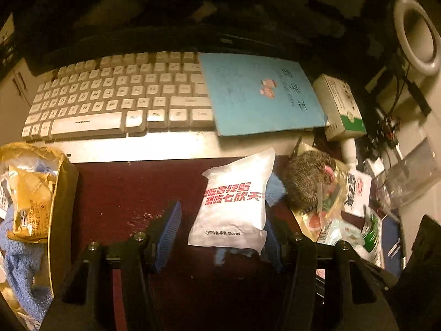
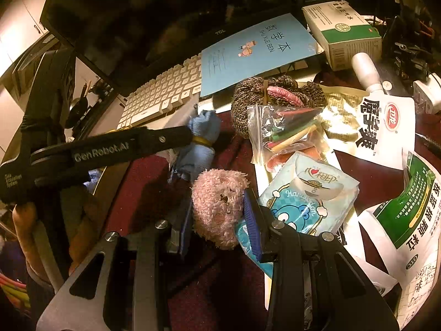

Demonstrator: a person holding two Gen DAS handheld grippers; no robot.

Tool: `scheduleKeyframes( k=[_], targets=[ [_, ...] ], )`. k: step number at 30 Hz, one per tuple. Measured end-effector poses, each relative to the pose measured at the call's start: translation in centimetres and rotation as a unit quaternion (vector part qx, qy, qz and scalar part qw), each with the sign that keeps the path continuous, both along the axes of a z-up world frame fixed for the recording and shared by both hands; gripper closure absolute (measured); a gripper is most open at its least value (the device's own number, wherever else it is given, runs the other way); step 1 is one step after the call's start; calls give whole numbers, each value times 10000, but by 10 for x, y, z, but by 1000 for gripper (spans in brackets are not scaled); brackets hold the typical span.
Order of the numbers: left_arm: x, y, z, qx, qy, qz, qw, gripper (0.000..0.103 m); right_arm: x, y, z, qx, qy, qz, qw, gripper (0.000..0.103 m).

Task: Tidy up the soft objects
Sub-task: 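Grasp the white glove bag with the left gripper while the right gripper grasps the pink plush toy, then carry the glove bag and pink plush into the tray and release them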

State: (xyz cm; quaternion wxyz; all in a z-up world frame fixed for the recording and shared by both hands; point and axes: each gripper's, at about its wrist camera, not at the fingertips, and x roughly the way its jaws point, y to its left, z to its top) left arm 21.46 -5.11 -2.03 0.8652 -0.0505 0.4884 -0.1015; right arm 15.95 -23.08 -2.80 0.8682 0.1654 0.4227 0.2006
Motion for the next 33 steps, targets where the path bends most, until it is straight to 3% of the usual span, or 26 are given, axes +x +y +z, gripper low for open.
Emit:
scheduleKeyframes(
  k=[3,5,7,10,15,21,25,33],
  targets=[
    [-2,9,3,-62,-78,130,9999,53,0,0,0,-7,-2,-3,10000,69],
    [-4,11,2,35,-95,267,9996,67,0,0,0,-12,-3,-2,10000,69],
    [-3,14,1,107,-68,371,9992,73,0,0,0,-23,-8,1,10000,69],
    [-2,12,-2,192,-61,417,9989,97,0,1,0,-55,-20,7,10000,69],
    [-17,16,9,-115,-329,501,9981,97,0,1,1,-42,-46,22,10000,69],
    [-65,27,33,-520,-573,623,9951,97,-7,3,8,1,-271,142,9995,69],
    [-105,39,37,-955,-717,816,9895,97,-15,7,17,134,-509,376,9979,69],
    [-153,90,38,-1386,-849,1408,9766,97,-35,25,32,133,-931,837,9920,69]
  ],
)
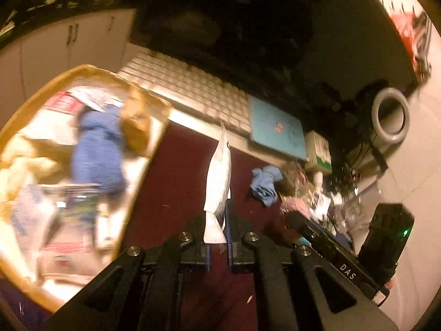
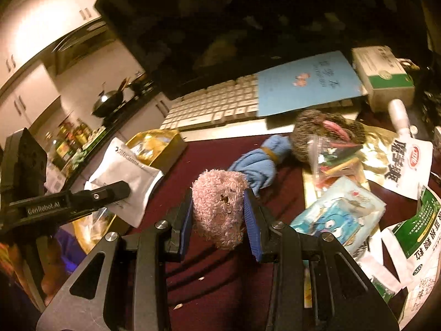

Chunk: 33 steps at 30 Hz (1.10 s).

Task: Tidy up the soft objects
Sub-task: 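Carry the glove bag and pink plush into the tray and release them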

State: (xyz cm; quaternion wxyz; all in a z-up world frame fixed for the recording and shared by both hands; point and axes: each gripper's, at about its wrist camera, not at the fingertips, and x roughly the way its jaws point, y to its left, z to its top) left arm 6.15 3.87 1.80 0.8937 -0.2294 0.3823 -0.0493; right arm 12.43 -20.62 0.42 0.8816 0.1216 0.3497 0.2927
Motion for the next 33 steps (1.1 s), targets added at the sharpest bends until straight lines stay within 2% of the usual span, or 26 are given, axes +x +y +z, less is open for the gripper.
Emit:
scheduleKeyframes(
  k=[3,8,10,14,17,20,24,28,33],
  targets=[
    [-15,21,12,116,-204,267,9994,97,-6,10,10,204,6,111,9997,69],
    [-33,60,14,-41,-288,645,9975,97,-11,56,31,202,-96,646,9977,69],
    [-38,78,9,-222,-255,780,9964,97,-10,78,37,203,-39,916,9956,69],
    [-43,103,2,-314,-175,1005,9943,97,-6,136,45,-197,-61,1316,9911,69],
    [-44,112,1,-329,-181,999,9943,97,2,173,44,-443,-48,1526,9873,69],
    [-42,121,-5,-481,-172,947,9942,97,17,206,42,-690,-19,1541,9856,69],
    [-30,137,-25,-1148,-18,758,9905,97,48,230,41,-819,58,1373,9871,69],
    [-27,144,-35,-1256,83,824,9886,96,73,250,32,-1049,171,1254,9864,69],
    [-26,140,-33,-854,112,884,9924,90,99,270,16,-1120,496,1161,9857,69]
  ],
)
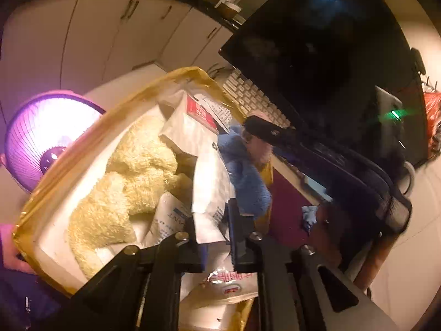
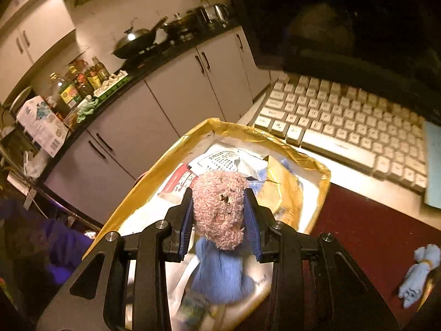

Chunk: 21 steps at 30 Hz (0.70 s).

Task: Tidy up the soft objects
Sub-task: 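Carry the glove bag and pink plush into the tray and release them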

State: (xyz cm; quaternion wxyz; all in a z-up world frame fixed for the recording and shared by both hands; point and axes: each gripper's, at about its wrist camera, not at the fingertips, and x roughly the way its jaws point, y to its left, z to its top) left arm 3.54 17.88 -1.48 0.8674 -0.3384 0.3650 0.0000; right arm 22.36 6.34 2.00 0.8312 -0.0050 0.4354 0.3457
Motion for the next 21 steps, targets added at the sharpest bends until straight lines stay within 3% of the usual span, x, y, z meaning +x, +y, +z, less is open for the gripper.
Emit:
scheduleKeyframes(
  k=[3,5,6,9,13,18,21],
  targets=[
    [-2,-4,5,377,19,84,9993,71,8,7,-7,46,81,-5,10000,68],
    [-7,-4,8,505,-77,201,9985,37,8,8,-5,161,34,65,9998,67],
    [-10,-2,9,498,-124,265,9983,33,6,8,-3,254,-11,123,9996,65],
    [-16,5,10,366,-207,412,9983,32,0,3,4,369,-135,93,9992,52],
    [-24,8,15,376,-325,553,9972,32,-15,-14,17,709,-141,230,9971,52],
    [-28,-14,29,826,-458,596,9937,32,-44,-56,27,1072,-32,296,9938,52],
    [-28,-37,36,1126,-471,435,9916,32,-59,-87,24,1029,57,161,9945,52]
  ],
)
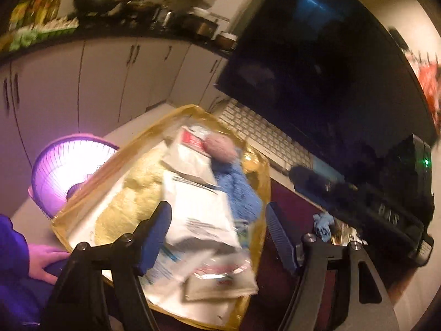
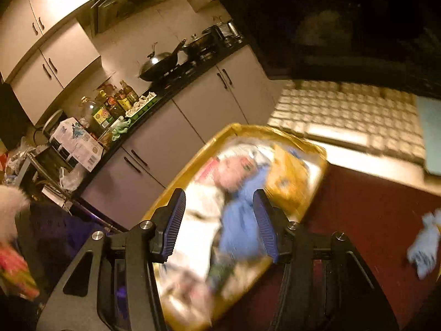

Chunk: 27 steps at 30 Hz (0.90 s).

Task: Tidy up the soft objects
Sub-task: 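Carry the glove bag and pink plush into the tray and release them, then grasp the blue cloth with the left gripper while the right gripper grasps the blue wipes pack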

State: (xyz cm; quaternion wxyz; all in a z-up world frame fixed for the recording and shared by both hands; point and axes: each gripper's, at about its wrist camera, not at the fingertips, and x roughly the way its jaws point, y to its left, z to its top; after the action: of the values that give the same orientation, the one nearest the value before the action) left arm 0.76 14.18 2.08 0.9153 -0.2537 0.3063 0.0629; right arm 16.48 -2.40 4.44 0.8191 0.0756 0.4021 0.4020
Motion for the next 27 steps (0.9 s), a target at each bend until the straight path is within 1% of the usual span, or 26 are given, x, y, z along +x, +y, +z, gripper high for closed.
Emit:
scheduleKeyframes(
  k=[4,7,10,13,17,21,27],
  targets=[
    [5,-36,3,161,21,-360,9992,32,-8,-56,-11,40,207,-297,9993,52],
    [14,-64,2,346,76,-640,9973,32,-11,-98,-21,179,419,-542,9975,52],
    [25,-87,-3,369,190,-876,9953,32,-14,-129,-32,130,562,-766,9954,52],
    [27,-105,-5,384,233,-1095,9930,32,-19,-156,-45,96,708,-984,9926,52],
    [30,-125,-11,432,343,-1273,9903,32,-24,-180,-56,-3,791,-1237,9892,52],
    [32,-138,-16,438,453,-1406,9881,32,-28,-192,-63,29,816,-1298,9882,52],
    [34,-151,-20,447,490,-1559,9855,32,-43,-201,-61,21,631,-1361,9887,52]
  ],
)
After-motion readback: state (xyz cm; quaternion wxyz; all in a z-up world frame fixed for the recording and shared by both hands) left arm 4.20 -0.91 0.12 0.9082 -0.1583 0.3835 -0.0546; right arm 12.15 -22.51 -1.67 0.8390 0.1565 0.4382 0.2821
